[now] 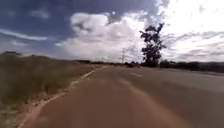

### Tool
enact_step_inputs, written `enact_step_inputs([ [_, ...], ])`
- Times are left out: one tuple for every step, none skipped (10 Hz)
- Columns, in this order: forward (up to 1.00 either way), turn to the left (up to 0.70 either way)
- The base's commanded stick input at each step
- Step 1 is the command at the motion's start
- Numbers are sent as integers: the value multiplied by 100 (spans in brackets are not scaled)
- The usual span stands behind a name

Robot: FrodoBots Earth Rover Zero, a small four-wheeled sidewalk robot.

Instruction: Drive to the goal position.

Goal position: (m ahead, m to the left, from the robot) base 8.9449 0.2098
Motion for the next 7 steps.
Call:
enact_step_inputs([
  [100, 0],
  [100, 0],
  [100, 0],
  [100, 0],
  [100, 0],
  [100, 0],
  [100, 0],
])
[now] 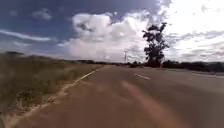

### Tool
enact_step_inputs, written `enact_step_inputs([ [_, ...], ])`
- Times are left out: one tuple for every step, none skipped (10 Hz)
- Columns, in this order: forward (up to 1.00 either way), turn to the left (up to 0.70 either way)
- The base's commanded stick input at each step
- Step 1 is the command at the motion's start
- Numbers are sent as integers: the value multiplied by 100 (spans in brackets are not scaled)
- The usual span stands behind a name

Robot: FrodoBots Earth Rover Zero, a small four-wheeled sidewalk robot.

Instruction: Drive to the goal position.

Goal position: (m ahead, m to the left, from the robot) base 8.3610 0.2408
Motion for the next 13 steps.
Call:
enact_step_inputs([
  [100, 0],
  [100, 0],
  [100, 0],
  [100, 0],
  [100, 0],
  [100, 0],
  [100, 0],
  [100, 0],
  [100, 0],
  [100, 0],
  [100, 0],
  [100, 0],
  [100, 0],
])
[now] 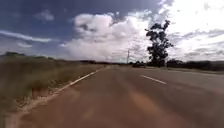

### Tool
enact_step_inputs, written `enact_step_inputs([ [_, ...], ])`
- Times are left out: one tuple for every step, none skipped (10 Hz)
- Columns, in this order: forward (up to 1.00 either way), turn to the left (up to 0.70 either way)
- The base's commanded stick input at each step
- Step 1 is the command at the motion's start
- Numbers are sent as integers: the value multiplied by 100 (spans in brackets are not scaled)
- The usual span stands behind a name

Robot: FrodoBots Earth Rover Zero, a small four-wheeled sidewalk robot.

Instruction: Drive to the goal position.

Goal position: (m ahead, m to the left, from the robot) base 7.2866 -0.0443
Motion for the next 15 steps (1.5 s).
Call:
enact_step_inputs([
  [100, 0],
  [100, 0],
  [100, 0],
  [100, 0],
  [100, 0],
  [100, 0],
  [100, 0],
  [100, 0],
  [100, 0],
  [100, 0],
  [100, 0],
  [100, 0],
  [100, 0],
  [100, 0],
  [100, 0],
])
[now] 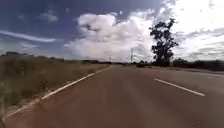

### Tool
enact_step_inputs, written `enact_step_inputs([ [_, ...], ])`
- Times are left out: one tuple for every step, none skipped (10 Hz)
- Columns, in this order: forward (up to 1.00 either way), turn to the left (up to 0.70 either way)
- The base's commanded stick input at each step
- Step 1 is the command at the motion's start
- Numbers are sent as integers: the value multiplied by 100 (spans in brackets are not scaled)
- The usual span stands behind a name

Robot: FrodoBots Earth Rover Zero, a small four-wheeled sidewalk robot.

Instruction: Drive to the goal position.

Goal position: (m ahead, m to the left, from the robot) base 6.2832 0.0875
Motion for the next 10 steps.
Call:
enact_step_inputs([
  [100, 0],
  [100, 0],
  [100, 0],
  [100, 0],
  [100, -33],
  [100, -36],
  [100, -39],
  [100, 0],
  [100, 0],
  [100, 0],
])
